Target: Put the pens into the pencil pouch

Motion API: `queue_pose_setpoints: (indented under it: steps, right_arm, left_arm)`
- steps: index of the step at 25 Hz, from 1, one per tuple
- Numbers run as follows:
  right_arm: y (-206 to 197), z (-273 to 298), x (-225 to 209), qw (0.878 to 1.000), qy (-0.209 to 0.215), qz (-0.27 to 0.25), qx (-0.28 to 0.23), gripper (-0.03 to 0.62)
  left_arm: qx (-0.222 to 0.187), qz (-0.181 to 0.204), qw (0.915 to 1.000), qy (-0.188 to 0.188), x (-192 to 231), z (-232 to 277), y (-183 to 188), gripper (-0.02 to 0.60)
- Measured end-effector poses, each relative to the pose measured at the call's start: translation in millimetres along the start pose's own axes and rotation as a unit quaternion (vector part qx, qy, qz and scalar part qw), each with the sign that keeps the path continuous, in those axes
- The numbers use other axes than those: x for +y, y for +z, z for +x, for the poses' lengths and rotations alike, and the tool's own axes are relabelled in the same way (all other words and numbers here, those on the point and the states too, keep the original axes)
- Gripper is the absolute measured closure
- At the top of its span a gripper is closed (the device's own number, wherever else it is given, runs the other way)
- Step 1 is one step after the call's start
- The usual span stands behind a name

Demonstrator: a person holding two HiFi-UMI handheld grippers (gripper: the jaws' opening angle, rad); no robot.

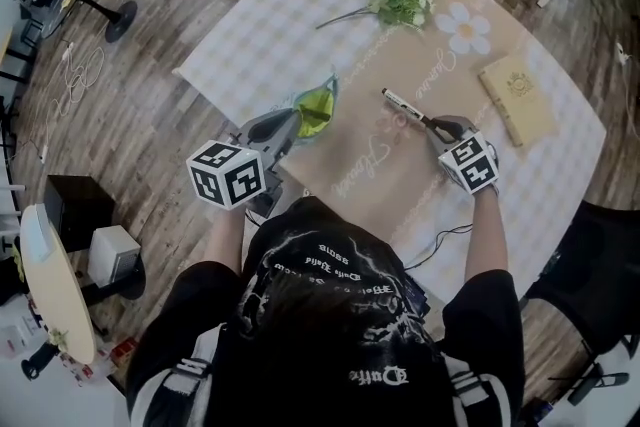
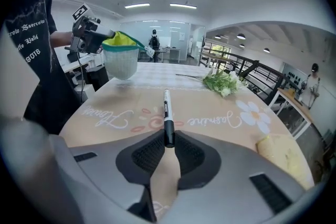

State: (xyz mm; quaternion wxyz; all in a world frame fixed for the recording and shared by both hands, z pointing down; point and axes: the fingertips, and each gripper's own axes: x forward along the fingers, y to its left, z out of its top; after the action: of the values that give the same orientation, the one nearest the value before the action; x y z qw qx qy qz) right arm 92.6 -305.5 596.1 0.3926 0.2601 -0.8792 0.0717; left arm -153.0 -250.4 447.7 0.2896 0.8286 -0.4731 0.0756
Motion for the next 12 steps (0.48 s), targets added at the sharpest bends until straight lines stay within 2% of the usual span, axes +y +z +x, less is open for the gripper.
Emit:
queue_pose_setpoints:
  steps: [5, 12]
  right_arm:
    - [12.0, -30.3, 8.7, 0.999, -0.022, -0.035, 0.004, 0.525]
    - [36.1, -76.6, 29.0, 0.995, -0.056, -0.086, -0.010, 0.525]
  left_arm:
    - [0.008, 0.007, 0.9999, -0.002, -4.1, 1.9, -6.2, 0.549]
    - [0.011, -0.006, 0.9996, -0.025, -18.7, 7.0, -20.5, 0.550]
